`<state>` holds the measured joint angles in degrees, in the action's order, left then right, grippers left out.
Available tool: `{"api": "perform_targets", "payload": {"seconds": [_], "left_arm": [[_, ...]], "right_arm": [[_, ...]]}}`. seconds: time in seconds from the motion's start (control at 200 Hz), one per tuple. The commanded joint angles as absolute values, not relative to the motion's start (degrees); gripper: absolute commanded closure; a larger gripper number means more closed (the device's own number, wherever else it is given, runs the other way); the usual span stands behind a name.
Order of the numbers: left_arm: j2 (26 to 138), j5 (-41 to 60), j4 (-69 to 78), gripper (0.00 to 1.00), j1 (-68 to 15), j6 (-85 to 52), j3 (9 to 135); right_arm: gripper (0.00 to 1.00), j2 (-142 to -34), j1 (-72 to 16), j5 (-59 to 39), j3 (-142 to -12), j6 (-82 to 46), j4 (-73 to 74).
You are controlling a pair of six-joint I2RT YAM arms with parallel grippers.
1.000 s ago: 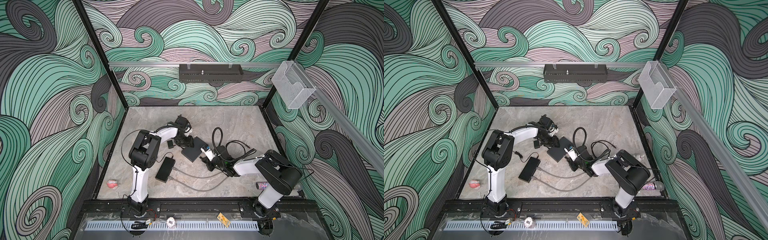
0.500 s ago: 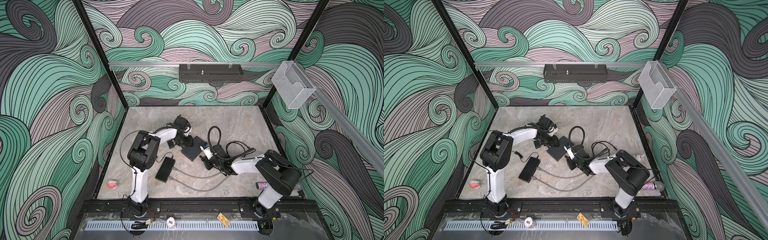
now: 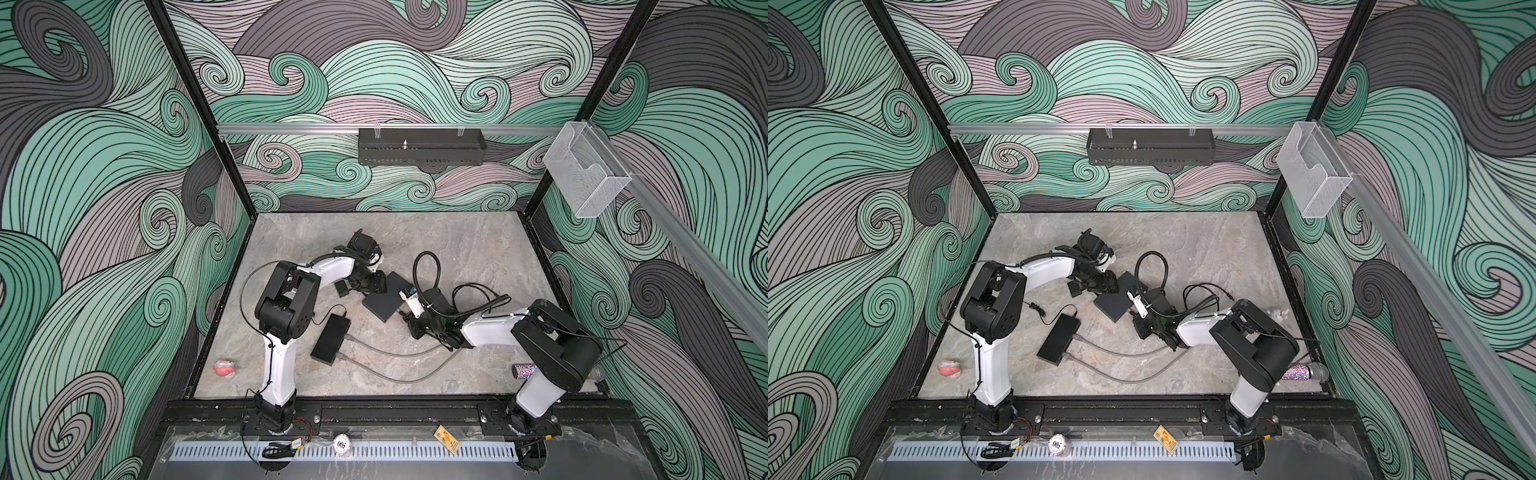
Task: Insert the plug into the switch port
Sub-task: 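Push the plug into the switch box port with the right gripper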
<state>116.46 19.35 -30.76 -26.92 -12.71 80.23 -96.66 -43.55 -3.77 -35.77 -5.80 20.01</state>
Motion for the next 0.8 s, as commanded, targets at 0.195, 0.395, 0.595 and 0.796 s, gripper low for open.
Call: {"api": "perform_targets", "payload": {"seconds": [0.195, 0.395, 0.595, 0.796], "left_arm": [[117.51, 23.62, -36.21, 0.52, -30.5, -13.79, 79.04], [117.59, 23.55, -36.29, 0.52, -30.67, -13.86, 79.01], [117.68, 23.64, -36.52, 0.52, -30.85, -13.86, 79.1], [117.68, 23.71, -36.47, 0.52, -30.95, -13.86, 79.17]], "right_arm": [[1.0, -95.54, -44.51, -2.82, -36.54, -5.22, 26.57], [1.0, -94.22, -45.59, -1.96, -36.13, -4.75, 27.42], [1.0, -93.25, -45.75, -0.9, -35.87, -4.48, 27.84], [1.0, -94.72, -45.7, -0.52, -35.93, -4.75, 28.79]]}}
